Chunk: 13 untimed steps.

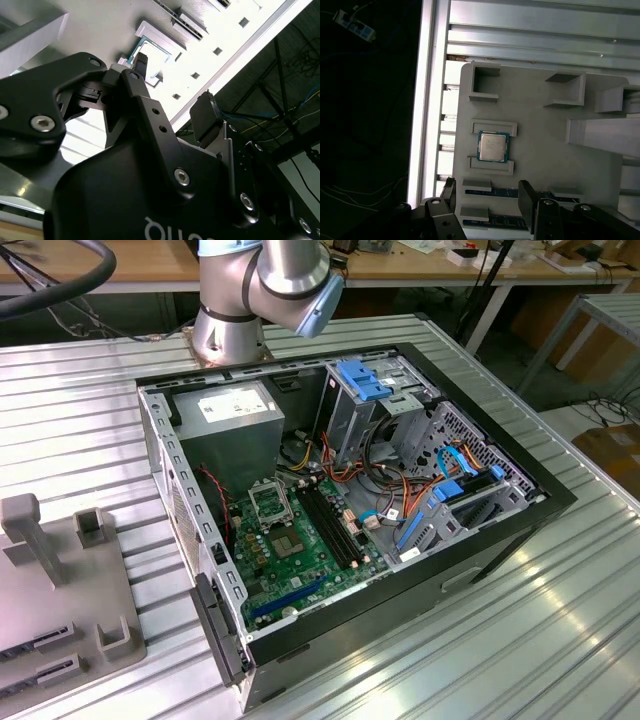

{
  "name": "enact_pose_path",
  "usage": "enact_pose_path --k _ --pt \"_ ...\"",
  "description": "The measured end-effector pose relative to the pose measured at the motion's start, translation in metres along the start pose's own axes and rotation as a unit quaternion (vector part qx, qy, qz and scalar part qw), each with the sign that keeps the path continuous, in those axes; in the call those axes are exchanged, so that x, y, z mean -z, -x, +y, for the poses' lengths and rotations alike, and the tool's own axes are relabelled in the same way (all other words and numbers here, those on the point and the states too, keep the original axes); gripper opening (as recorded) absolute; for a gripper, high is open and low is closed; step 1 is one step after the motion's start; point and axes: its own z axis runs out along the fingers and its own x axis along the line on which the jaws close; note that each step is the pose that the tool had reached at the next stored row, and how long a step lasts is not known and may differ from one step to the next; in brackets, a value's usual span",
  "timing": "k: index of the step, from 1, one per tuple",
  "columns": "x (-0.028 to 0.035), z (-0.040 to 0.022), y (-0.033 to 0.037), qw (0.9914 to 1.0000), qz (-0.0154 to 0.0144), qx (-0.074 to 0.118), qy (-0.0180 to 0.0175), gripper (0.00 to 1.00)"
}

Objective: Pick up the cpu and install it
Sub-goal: 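Pick up the cpu and move it towards the insertion slot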

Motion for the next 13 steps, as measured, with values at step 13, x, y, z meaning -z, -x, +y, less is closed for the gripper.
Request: enact_pose_path --k 13 --pt "-0.0183 -0.0032 0.0133 1.0 -0.0001 -0.002 0.0 0.62"
